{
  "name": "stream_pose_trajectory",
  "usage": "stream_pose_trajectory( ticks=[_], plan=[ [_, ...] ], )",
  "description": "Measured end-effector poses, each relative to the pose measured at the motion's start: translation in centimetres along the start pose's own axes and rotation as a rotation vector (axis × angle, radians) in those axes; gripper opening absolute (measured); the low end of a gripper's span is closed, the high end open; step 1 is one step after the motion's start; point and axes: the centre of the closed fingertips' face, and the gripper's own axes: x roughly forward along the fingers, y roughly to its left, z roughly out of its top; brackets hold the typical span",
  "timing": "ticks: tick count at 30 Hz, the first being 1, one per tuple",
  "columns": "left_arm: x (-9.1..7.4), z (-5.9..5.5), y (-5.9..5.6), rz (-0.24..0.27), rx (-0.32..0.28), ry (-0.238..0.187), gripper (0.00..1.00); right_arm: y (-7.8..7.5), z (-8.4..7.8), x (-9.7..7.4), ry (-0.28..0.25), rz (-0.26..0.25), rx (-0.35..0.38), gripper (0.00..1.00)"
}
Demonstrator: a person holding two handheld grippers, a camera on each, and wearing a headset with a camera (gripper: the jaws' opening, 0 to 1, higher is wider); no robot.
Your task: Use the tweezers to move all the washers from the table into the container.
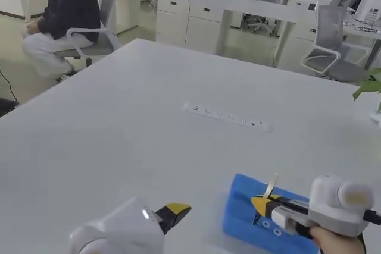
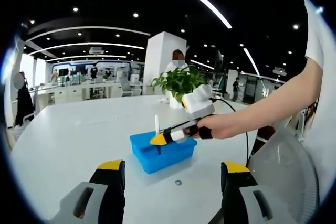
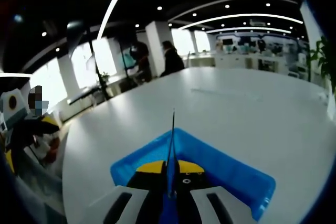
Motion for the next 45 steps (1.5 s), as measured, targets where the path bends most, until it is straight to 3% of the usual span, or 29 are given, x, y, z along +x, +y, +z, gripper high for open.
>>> stream_pose_trajectory(
  ticks=[8,25,33,45],
  plan=[
    [-0.1,0.1,0.1,0.001,-0.004,-0.007,0.75,0.8,1.0,-1.1,-0.033,0.01,-0.005,0.05],
    [0.0,0.1,-0.3,-0.011,0.01,-0.004,0.75,6.1,3.7,-4.2,-0.141,0.112,-0.062,0.04],
    [0.1,0.0,-0.4,-0.017,0.018,0.005,0.75,8.6,2.7,-4.9,-0.144,0.164,-0.062,0.04],
    [0.1,-0.2,-0.6,-0.02,0.029,0.016,0.74,8.7,-0.9,-4.5,-0.111,0.19,0.081,0.04]
  ],
)
